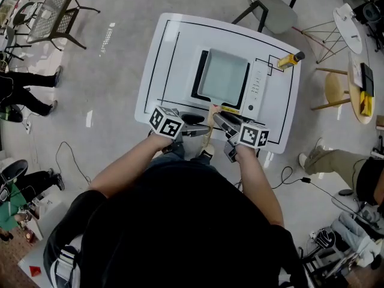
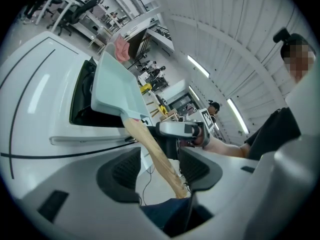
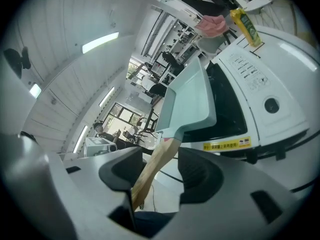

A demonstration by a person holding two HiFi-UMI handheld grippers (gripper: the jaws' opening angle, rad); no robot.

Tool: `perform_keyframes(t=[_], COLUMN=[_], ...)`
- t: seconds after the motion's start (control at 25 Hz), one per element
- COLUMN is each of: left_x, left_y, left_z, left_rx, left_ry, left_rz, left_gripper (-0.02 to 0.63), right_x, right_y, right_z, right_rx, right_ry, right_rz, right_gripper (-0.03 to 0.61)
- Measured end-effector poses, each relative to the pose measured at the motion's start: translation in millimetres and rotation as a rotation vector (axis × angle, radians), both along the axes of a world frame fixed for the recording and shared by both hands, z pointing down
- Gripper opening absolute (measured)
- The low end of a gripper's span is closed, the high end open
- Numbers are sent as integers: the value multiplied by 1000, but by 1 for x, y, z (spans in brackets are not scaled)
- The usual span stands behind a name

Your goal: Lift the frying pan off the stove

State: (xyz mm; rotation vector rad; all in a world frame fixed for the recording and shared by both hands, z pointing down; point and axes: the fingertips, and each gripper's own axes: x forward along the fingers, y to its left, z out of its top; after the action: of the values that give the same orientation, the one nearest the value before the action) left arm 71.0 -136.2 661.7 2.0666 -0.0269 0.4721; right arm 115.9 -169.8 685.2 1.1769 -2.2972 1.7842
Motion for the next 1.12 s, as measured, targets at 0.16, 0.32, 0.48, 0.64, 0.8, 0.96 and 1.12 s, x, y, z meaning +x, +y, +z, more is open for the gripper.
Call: perform_keyframes(t=[0.16, 0.32, 0.48, 0.64, 0.8, 0.96, 1.12], left_x=[6, 10, 17, 22, 25, 27, 25], left_y=[4, 12, 18, 28, 28, 30, 30], left_z=[5, 11, 13, 13, 8, 10, 12], left_rx=[-31, -57, -87, -111, -149, -171, -188], left_ry=[6, 4, 25, 43, 74, 81, 83], left_rz=[4, 23, 37, 59, 53, 55, 49], left_gripper=[238, 238, 238, 238, 236, 236, 209], right_x=[-6, -12, -16, -18, -23, -28, -32], right_y=[-3, -2, -4, -5, -9, -11, -11], right_z=[1, 6, 10, 12, 11, 12, 13], right_rx=[-31, -57, -77, -91, -103, -122, -134], right_ry=[-53, -102, -154, -196, -245, -296, -313], right_rz=[2, 2, 4, 7, 4, 13, 2], right_gripper=[230, 236, 238, 238, 238, 236, 236])
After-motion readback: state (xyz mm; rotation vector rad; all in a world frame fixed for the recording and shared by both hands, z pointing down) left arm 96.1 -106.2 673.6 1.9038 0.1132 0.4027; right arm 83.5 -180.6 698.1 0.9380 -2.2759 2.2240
